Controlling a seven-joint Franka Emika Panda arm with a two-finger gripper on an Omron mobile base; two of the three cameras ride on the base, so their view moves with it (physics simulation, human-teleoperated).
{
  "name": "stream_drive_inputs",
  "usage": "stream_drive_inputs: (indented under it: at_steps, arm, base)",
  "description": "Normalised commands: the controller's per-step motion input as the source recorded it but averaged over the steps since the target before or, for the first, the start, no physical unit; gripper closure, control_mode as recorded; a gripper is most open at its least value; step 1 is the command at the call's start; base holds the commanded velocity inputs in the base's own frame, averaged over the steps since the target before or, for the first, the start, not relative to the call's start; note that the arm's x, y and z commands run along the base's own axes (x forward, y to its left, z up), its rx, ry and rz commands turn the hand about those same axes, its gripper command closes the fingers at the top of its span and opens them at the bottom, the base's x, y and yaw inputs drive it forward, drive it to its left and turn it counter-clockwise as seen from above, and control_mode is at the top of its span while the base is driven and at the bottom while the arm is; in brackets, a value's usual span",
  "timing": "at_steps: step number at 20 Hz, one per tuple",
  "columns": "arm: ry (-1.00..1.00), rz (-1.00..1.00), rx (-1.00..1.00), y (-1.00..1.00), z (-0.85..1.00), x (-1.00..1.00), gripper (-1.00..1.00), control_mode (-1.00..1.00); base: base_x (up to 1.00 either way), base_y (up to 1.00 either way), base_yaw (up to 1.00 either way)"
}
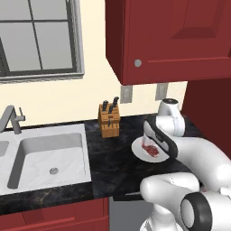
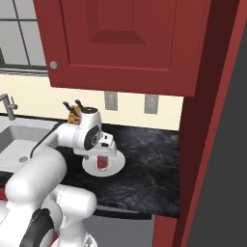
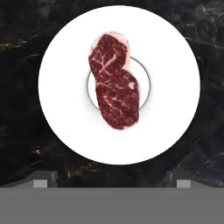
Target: Place the steak on the counter behind the older steak on the same shelf of the fridge to maintain FIFO order. Close the fridge door when finished.
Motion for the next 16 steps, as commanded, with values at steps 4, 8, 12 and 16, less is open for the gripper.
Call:
stream_drive_inputs:
  at_steps: [4, 8, 12, 16]
  arm:
    - [0.01, 0.0, -0.03, -0.05, -0.67, 0.38, -1.0, -1.0]
    - [0.03, 0.0, 0.0, 0.0, -0.4, 0.49, -1.0, -1.0]
    - [0.0, 0.0, 0.0, 0.0, -0.24, 0.39, -1.0, -1.0]
    - [0.0, 0.0, 0.0, 0.0, -0.2, 0.23, -1.0, -1.0]
  base:
    - [0.0, 0.0, 0.0]
    - [0.0, 0.0, 0.0]
    - [0.0, 0.0, 0.0]
    - [0.0, 0.0, 0.0]
